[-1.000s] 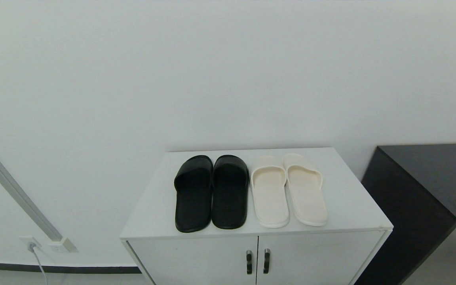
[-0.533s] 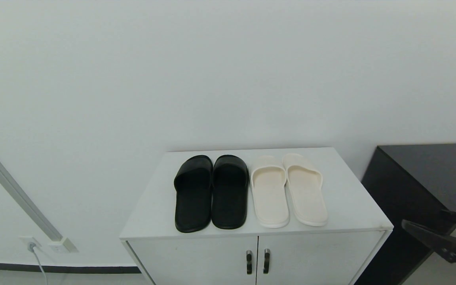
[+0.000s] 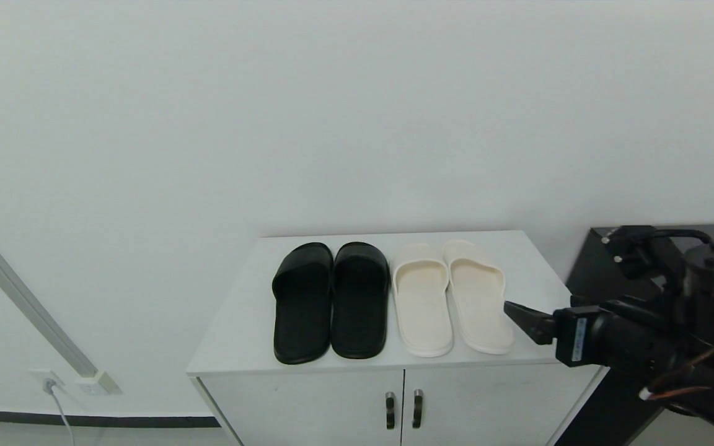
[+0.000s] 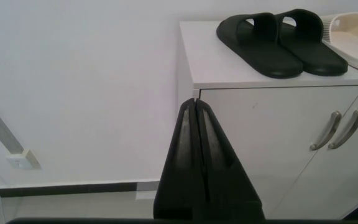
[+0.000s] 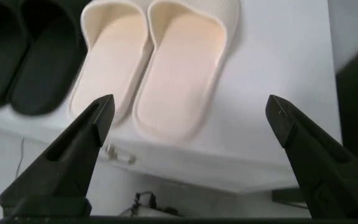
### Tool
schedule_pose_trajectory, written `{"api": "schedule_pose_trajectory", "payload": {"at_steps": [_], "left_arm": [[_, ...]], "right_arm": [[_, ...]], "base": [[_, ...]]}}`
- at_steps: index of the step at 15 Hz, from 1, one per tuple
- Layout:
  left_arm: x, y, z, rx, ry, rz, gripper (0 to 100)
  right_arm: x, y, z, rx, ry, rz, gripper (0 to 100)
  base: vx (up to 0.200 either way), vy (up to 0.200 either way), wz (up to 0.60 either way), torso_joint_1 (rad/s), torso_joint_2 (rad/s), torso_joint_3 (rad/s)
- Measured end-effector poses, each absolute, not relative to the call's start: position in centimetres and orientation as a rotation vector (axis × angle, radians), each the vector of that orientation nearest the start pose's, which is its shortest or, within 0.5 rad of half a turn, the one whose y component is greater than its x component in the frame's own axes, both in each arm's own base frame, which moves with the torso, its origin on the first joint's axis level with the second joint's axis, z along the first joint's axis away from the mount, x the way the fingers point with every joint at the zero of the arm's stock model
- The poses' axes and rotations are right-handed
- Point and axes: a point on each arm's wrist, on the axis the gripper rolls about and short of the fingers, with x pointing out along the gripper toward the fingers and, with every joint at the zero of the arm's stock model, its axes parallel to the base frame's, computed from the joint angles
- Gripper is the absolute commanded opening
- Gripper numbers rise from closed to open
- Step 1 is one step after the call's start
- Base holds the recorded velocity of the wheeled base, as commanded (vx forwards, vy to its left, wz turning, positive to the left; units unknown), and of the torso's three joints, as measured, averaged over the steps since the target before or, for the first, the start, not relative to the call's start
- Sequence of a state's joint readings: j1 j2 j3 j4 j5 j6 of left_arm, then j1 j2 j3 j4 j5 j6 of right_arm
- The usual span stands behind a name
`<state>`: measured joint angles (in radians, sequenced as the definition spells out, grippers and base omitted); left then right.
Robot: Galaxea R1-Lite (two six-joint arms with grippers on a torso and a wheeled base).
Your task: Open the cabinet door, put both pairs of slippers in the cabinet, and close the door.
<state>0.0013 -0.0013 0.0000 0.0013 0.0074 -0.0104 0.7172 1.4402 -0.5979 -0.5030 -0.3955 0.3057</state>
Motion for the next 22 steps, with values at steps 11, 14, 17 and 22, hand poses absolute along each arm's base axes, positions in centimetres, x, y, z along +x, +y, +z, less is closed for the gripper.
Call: {"api": "schedule_pose_trajectory", "payload": {"at_steps": [11,14,17,22], "left_arm": [[-2.3,0.0,7.5,-0.01,0.0,0.009,0],[-2.3,0.0,7.5,-0.01,0.0,0.009,0],[-2.3,0.0,7.5,-0.01,0.0,0.009,0],[-2.3,0.0,7.6,-0.01,-0.001,0.007,0]], "right_arm": [[24.4,24.6,15.4,0.058,0.303,0.109,100],[26.4,25.7,14.2,0.067,0.279,0.072,100],[28.9,25.9,13.2,0.059,0.274,0.031,100],[32.1,26.2,12.7,0.038,0.191,0.033,100]], "base": [[0.0,0.0,0.0,0.0,0.0,0.0],[0.0,0.0,0.0,0.0,0.0,0.0],[0.0,0.0,0.0,0.0,0.0,0.0],[0.0,0.0,0.0,0.0,0.0,0.0]]}}
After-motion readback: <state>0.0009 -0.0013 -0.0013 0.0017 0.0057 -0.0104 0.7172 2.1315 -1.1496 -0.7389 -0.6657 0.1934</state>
